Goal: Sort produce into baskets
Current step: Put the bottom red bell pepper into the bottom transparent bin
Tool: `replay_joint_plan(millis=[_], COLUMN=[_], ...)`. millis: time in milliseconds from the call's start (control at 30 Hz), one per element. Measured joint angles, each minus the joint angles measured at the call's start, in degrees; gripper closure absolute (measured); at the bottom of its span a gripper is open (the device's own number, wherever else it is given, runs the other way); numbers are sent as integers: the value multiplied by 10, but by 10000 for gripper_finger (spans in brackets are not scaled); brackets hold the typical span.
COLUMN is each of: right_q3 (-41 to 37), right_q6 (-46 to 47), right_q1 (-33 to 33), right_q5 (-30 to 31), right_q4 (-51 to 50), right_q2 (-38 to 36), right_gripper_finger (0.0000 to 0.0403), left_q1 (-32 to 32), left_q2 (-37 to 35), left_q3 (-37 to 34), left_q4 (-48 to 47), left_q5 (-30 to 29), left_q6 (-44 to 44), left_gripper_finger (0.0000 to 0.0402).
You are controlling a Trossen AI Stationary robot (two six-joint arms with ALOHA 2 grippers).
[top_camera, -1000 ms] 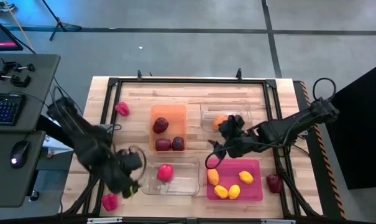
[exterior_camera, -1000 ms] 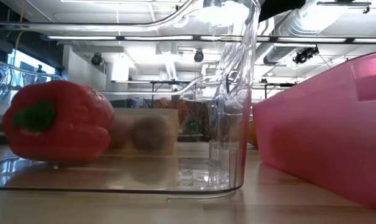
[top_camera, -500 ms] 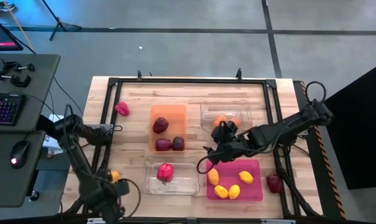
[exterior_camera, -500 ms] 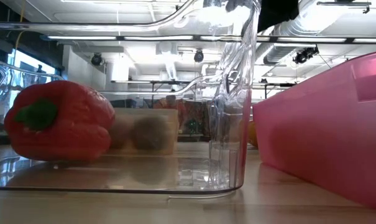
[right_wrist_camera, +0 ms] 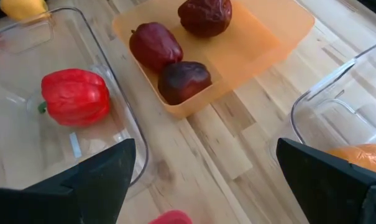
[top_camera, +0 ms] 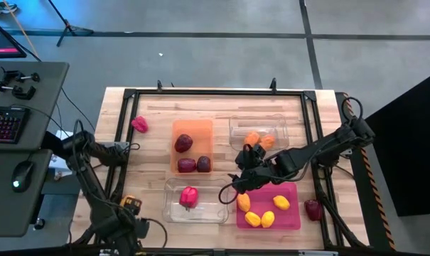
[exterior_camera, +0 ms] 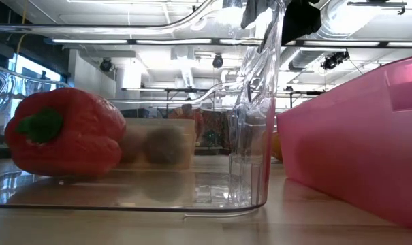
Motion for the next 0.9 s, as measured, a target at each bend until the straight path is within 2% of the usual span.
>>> replay_joint_plan(millis=[167, 300, 467, 900], right_q3=[0, 0, 0, 0], right_q6=[0, 0, 1, -3], right_q1=[0, 0, 0, 0], right_q5=[0, 0, 0, 0], right_q4=[2, 5, 9, 13], right_q2=[0, 0, 0, 0], right_gripper_finger=[24, 24, 24, 24], left_q1=[-15, -24, -27, -30], left_q2=[9, 29, 62, 103], left_q3=[0, 0, 0, -1], left_q4=[3, 10, 19, 28], left_q5=[-30, -26, 16, 18], left_q6=[116, 173, 208, 213], left_gripper_finger=[41, 41, 41, 41])
